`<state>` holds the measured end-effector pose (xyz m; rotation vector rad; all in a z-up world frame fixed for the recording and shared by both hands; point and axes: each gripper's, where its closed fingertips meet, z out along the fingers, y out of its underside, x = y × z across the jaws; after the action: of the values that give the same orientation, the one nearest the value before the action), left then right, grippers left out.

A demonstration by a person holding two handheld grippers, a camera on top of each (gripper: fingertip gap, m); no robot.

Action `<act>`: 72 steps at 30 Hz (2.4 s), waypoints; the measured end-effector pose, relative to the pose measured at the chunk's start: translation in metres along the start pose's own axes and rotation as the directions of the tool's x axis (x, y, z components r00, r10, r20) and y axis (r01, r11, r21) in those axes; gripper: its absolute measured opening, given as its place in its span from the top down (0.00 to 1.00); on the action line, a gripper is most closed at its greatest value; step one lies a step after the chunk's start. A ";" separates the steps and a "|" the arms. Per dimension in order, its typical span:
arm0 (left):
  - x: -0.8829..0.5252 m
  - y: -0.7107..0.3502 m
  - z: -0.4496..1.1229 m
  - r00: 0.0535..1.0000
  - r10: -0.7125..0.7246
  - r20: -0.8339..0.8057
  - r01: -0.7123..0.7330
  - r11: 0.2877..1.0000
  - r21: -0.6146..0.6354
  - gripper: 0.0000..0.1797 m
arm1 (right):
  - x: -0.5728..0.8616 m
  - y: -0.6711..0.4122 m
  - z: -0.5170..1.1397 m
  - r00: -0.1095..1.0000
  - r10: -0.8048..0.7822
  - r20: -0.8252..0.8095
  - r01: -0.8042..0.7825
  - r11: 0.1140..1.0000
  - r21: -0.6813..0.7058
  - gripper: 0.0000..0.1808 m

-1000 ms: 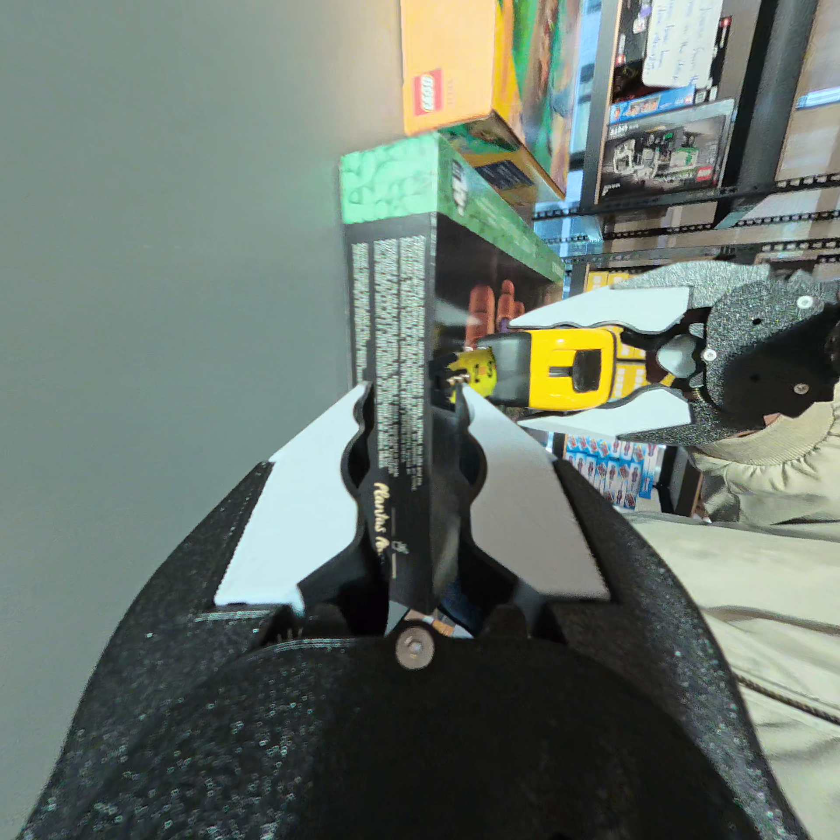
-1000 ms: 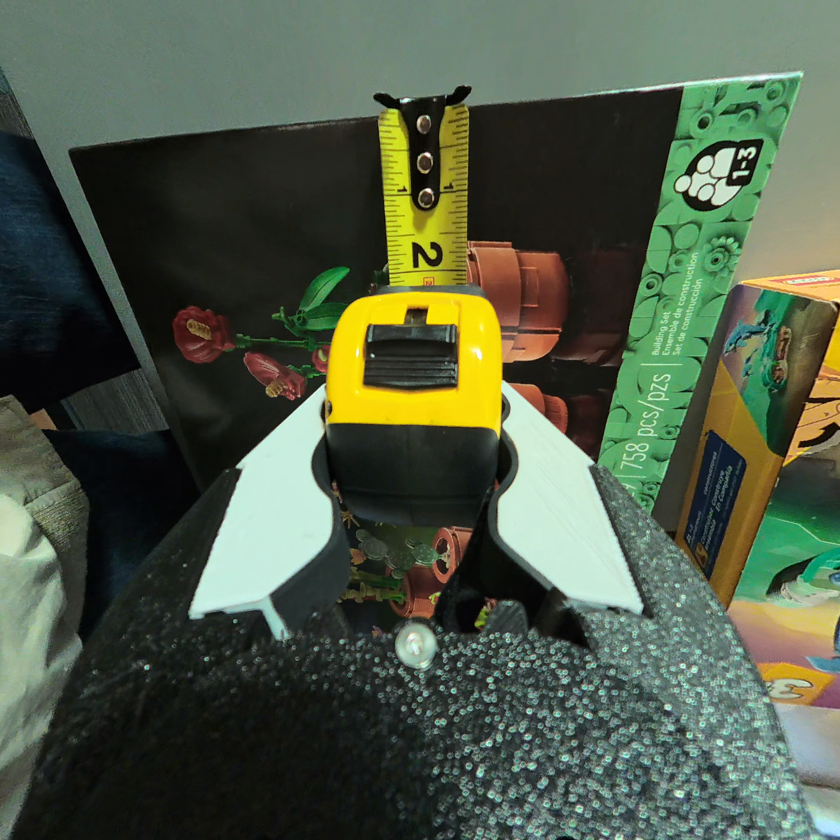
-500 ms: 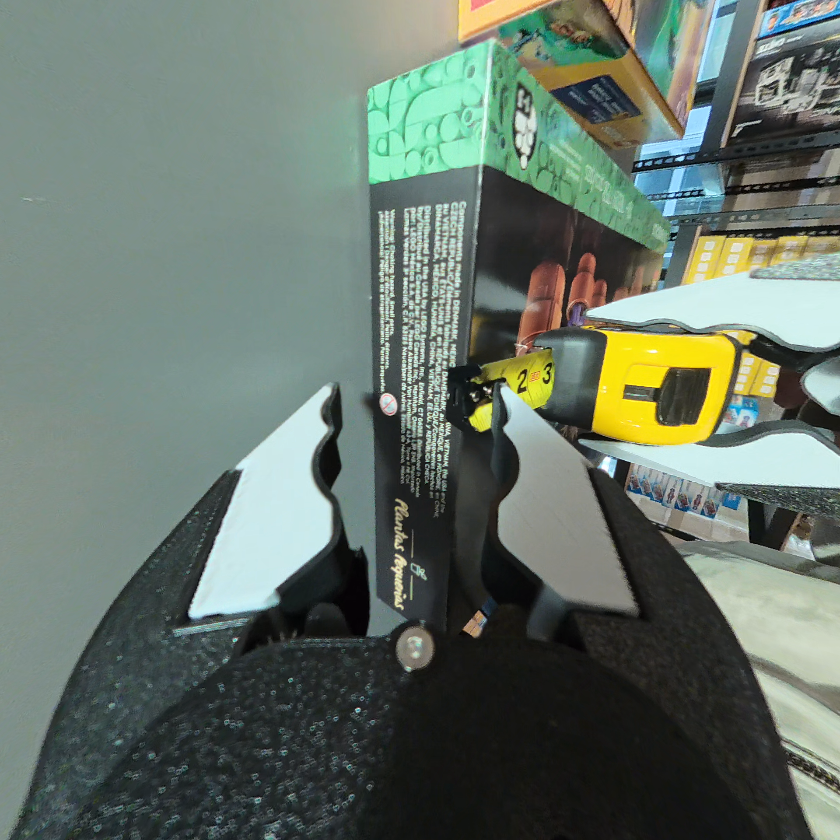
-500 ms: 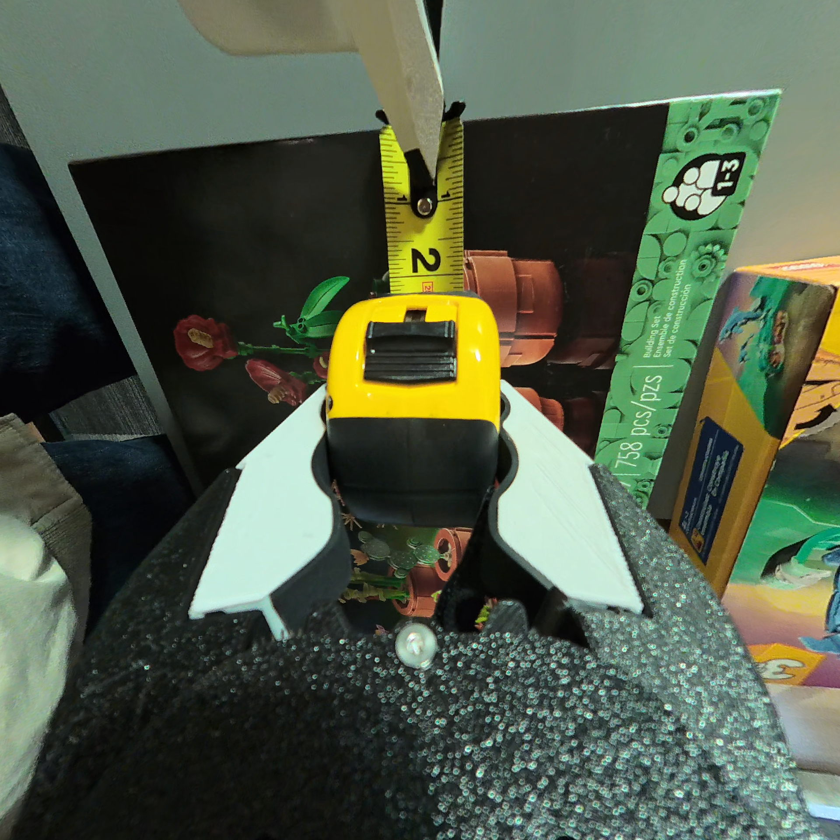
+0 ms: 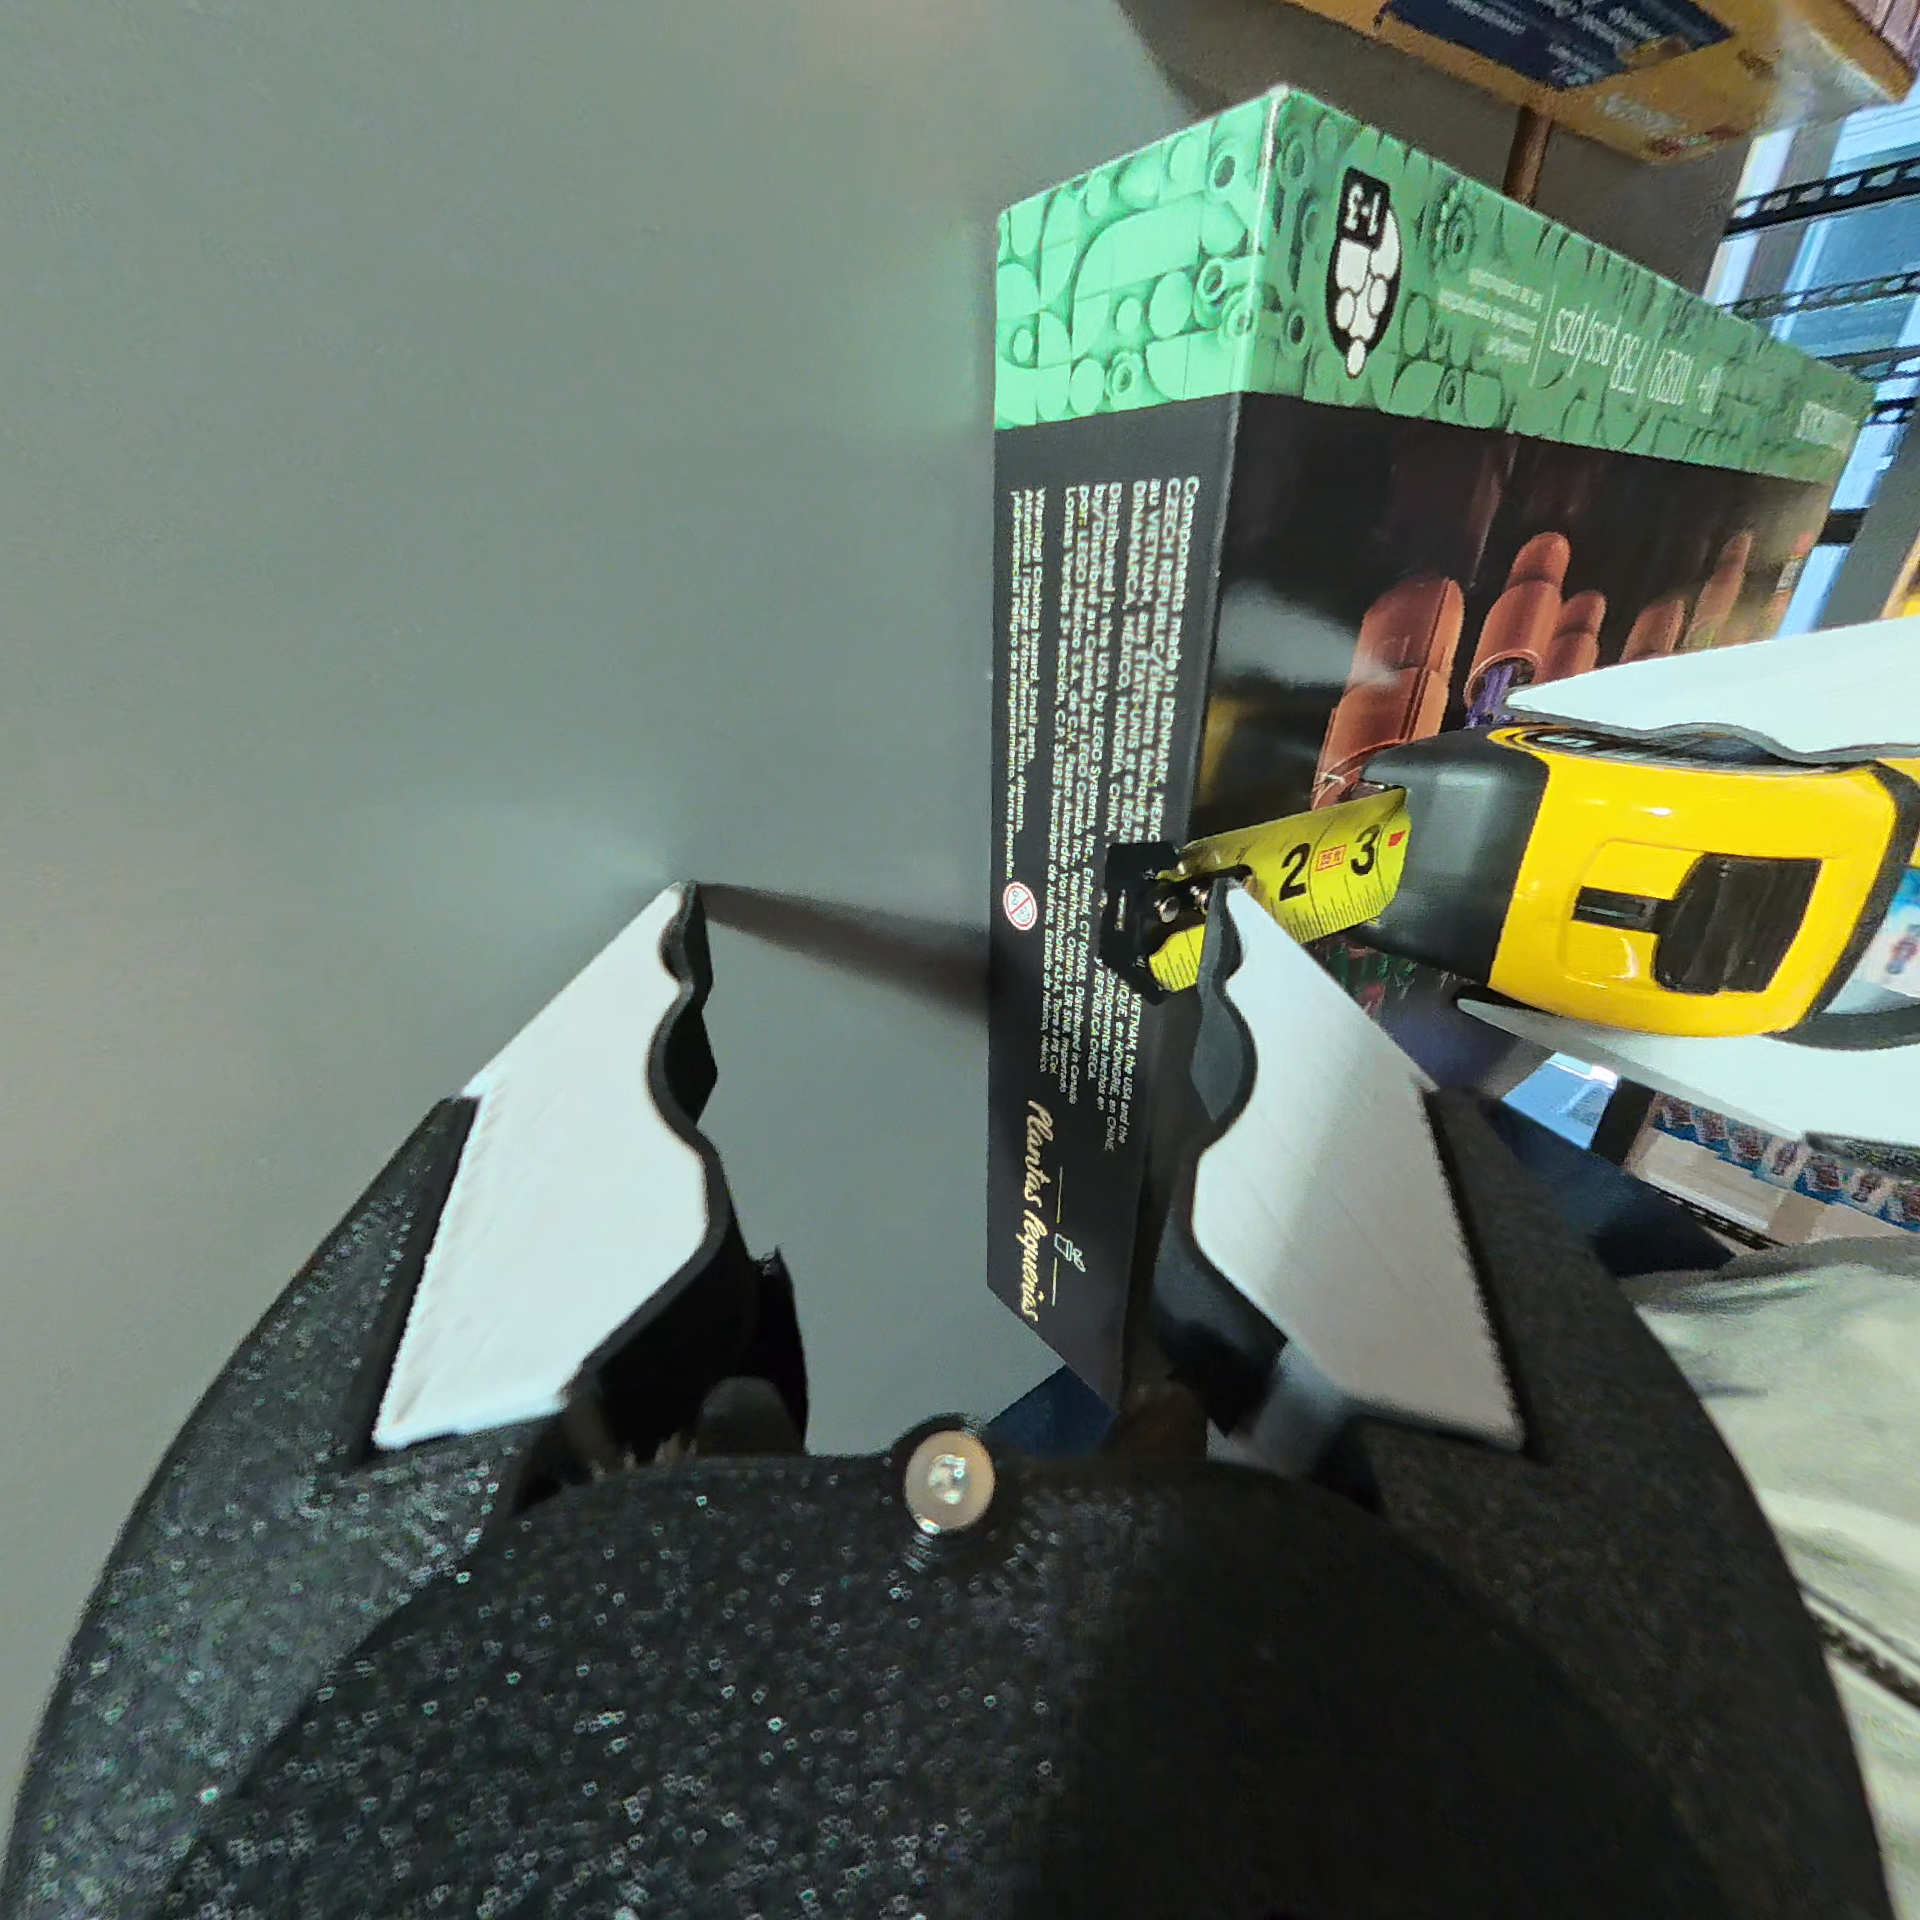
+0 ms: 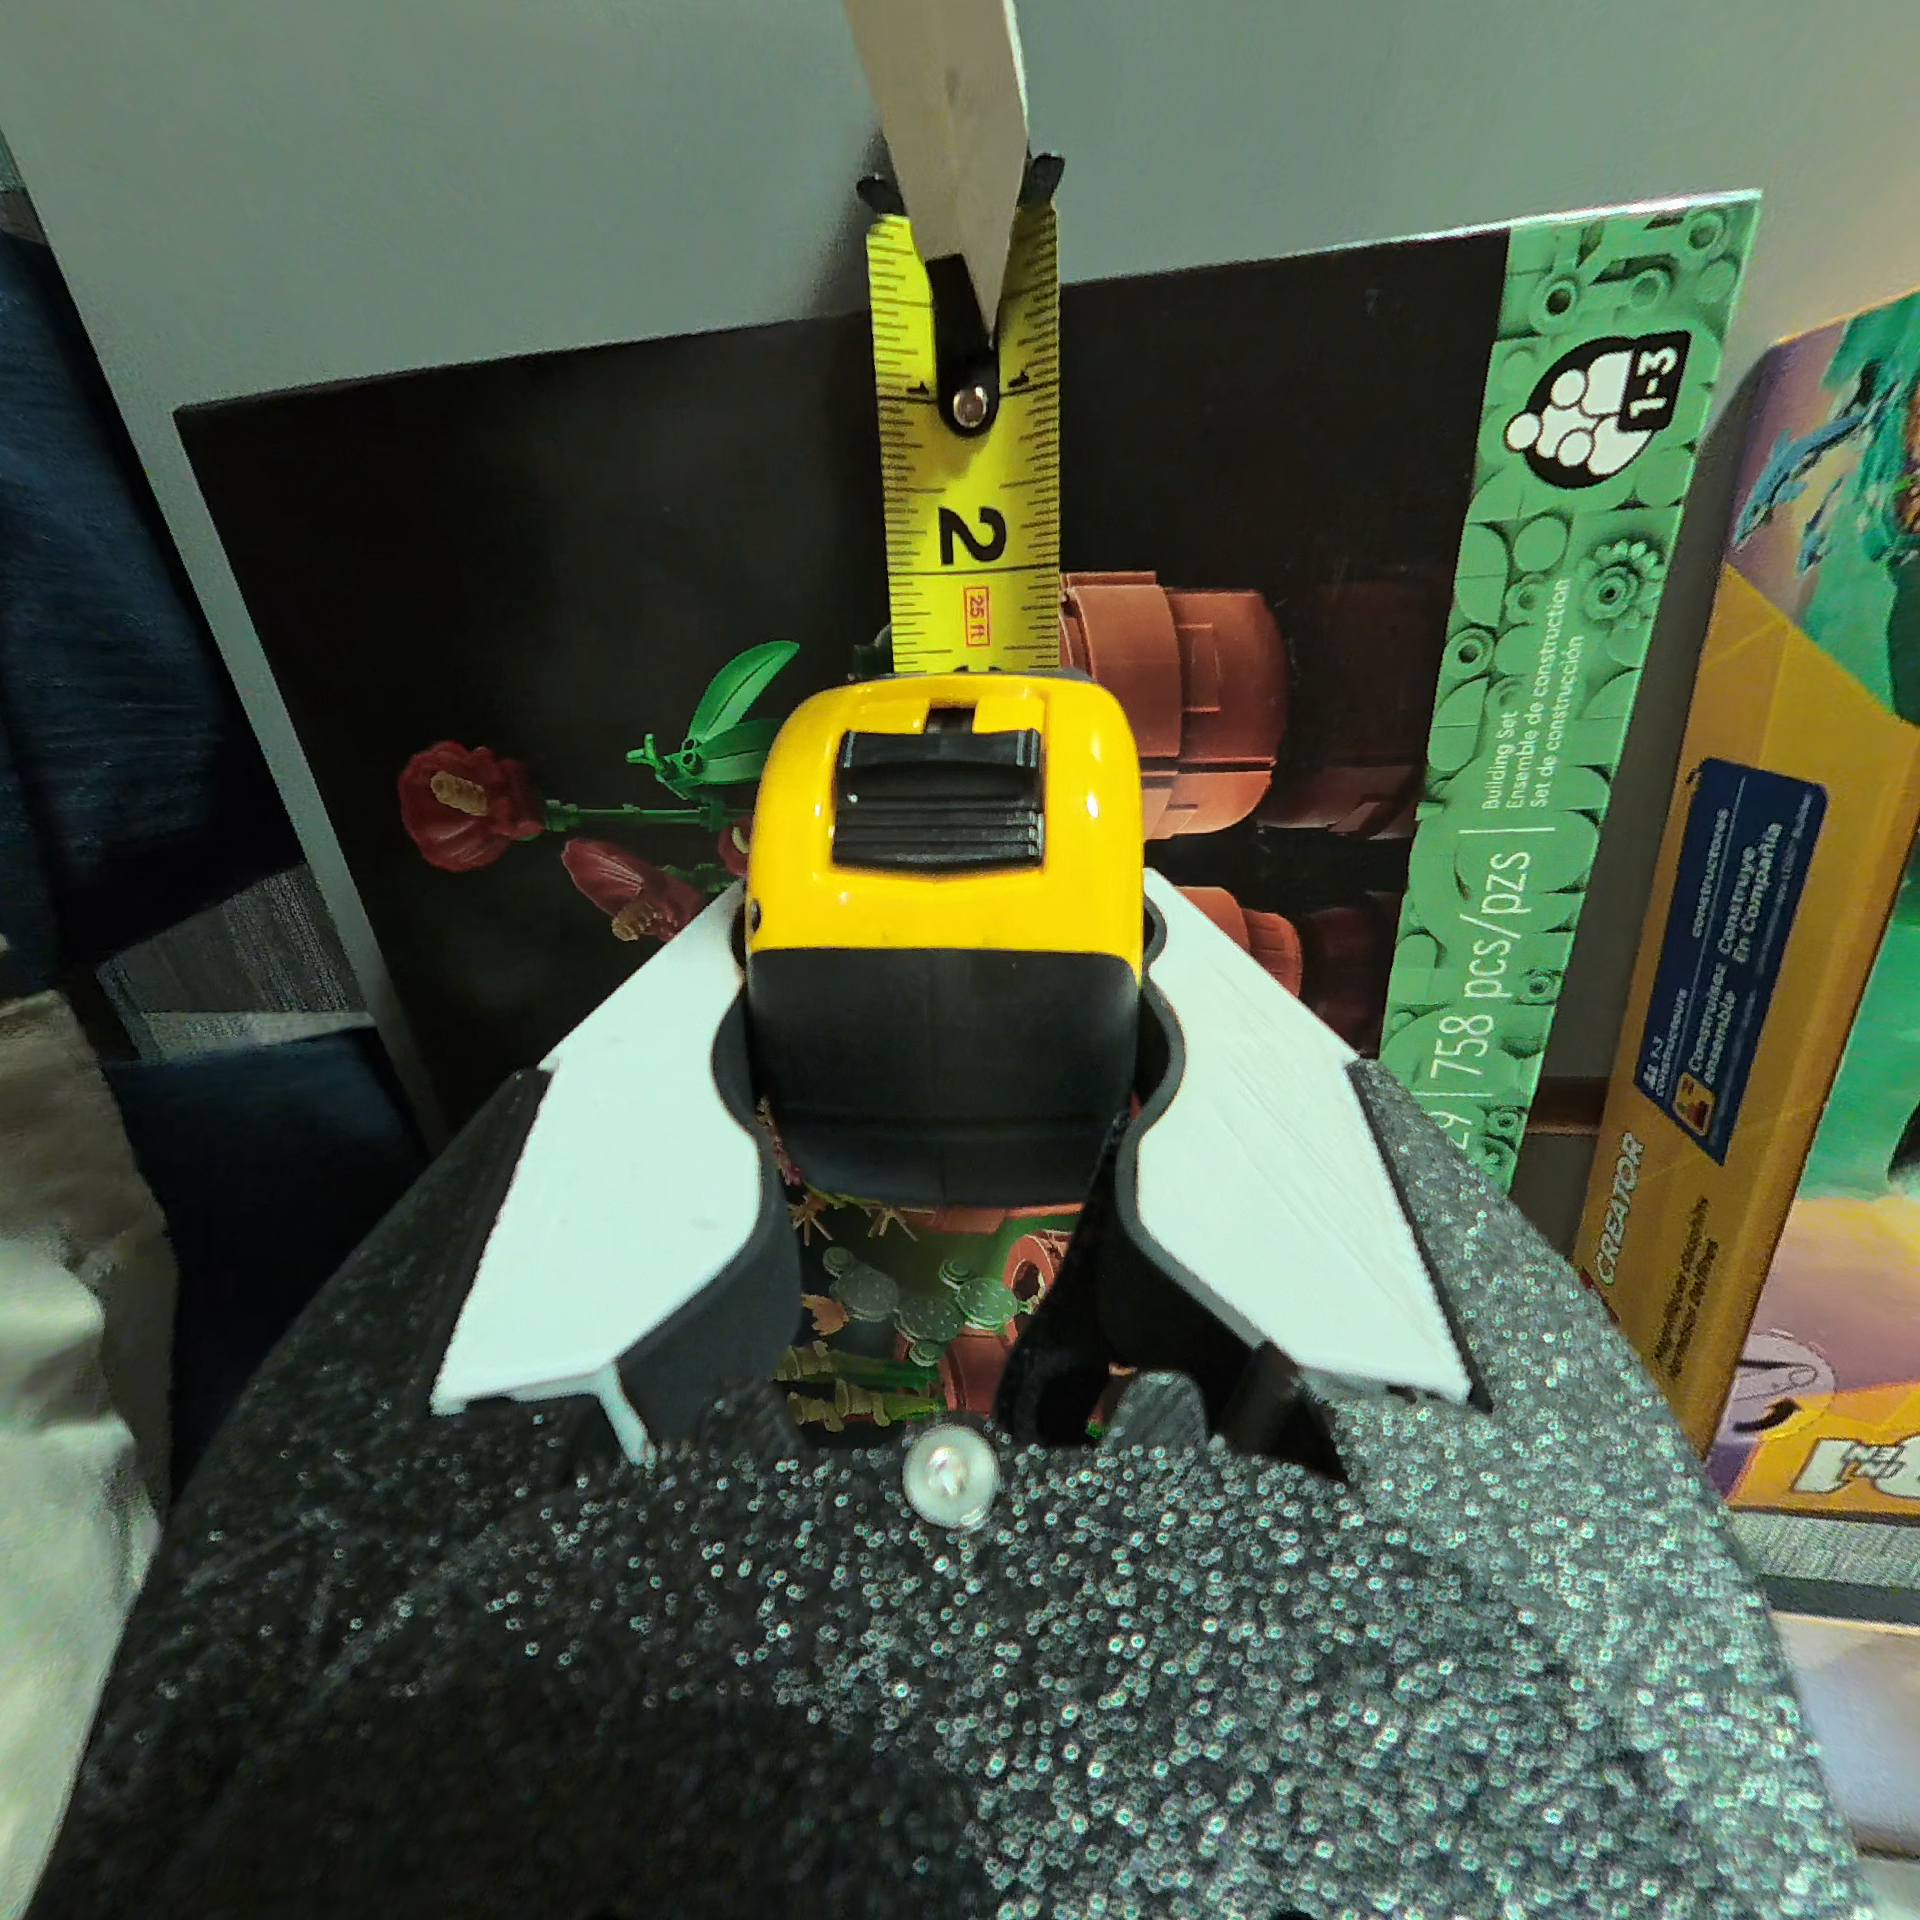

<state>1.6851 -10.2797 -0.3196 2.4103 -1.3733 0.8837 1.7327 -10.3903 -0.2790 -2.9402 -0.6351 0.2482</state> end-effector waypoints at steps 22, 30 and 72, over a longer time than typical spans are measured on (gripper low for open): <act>0.036 0.008 0.018 0.995 -0.007 0.095 0.013 0.998 -0.064 0.55 | 0.001 0.016 -0.001 1.000 0.000 0.019 -0.001 0.998 0.063 0.63; 0.053 0.010 0.036 0.992 0.034 0.122 -0.021 0.994 -0.109 0.47 | 0.000 0.045 -0.005 0.999 0.025 0.040 -0.029 0.994 0.103 0.63; 0.114 0.017 0.044 0.196 0.958 -0.210 -0.953 0.236 0.189 0.84 | 0.004 0.096 -0.015 1.000 0.018 0.014 -0.019 0.998 0.064 0.62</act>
<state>1.7309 -10.3895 -0.2870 0.9794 -2.7414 1.3683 1.7767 -10.4765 -0.2797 -2.8863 -0.5910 0.2852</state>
